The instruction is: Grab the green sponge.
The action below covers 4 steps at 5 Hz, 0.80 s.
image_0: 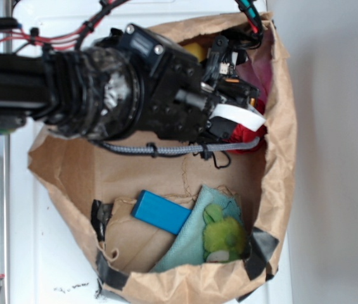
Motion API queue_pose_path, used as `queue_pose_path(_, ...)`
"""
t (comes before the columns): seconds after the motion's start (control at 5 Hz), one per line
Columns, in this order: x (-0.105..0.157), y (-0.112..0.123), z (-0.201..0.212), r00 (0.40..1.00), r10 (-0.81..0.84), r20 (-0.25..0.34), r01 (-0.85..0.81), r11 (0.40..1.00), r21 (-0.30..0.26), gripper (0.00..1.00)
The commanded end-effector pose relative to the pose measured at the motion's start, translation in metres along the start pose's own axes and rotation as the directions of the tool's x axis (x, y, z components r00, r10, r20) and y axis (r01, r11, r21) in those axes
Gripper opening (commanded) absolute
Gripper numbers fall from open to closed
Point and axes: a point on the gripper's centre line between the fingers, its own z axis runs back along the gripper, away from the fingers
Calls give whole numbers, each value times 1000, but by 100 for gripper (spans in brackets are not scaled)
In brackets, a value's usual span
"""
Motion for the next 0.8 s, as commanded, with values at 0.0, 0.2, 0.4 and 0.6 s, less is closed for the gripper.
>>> queue_pose_path(0.0, 11, 6, 9, 999, -24, 48, 24, 1000, 13, 0)
queue_pose_path(0.2, 11, 7, 10, 998, -23, 51, 22, 1000, 9, 0)
queue_pose_path(0.4, 12, 7, 10, 998, -23, 51, 23, 1000, 6, 0)
queue_pose_path(0.6, 12, 8, 12, 999, -30, 24, 31, 999, -12, 0)
